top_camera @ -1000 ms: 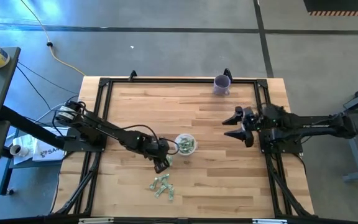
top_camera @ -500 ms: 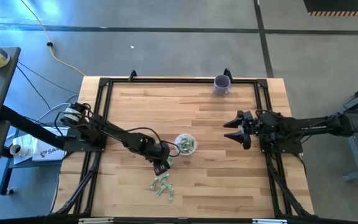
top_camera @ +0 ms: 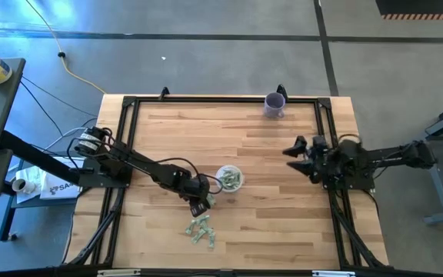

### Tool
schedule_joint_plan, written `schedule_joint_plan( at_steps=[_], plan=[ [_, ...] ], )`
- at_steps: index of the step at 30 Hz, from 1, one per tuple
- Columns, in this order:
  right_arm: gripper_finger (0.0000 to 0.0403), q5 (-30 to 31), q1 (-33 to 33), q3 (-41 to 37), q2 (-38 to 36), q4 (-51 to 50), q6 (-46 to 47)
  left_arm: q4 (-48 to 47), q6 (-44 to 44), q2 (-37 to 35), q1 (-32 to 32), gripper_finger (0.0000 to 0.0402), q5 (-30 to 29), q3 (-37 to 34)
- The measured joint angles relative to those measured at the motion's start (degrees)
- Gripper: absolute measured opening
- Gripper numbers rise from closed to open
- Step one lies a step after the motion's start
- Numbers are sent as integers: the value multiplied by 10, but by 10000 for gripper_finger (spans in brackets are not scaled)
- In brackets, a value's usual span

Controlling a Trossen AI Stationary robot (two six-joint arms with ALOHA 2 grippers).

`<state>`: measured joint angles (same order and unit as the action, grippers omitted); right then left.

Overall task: Pick and place Stevia / Truvia into bins
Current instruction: Put the stevia packet into the bin

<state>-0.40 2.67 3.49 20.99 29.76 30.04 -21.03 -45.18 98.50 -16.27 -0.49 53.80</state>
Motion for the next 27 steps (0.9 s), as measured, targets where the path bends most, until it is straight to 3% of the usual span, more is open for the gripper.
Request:
schedule_joint_plan(
  at_steps=[5,13,20,27],
  plan=[
    [271,1,16,-13,-13,-98,0,1,15,0,1,152,-9,0],
    [271,4,-12,-29,-63,-117,0,4,15,0,1,152,-20,0],
    [271,10,-42,-29,-107,-278,0,7,15,0,1,152,-22,0],
    [271,12,-25,-29,-124,-283,0,7,21,0,0,152,-26,0]
  ],
)
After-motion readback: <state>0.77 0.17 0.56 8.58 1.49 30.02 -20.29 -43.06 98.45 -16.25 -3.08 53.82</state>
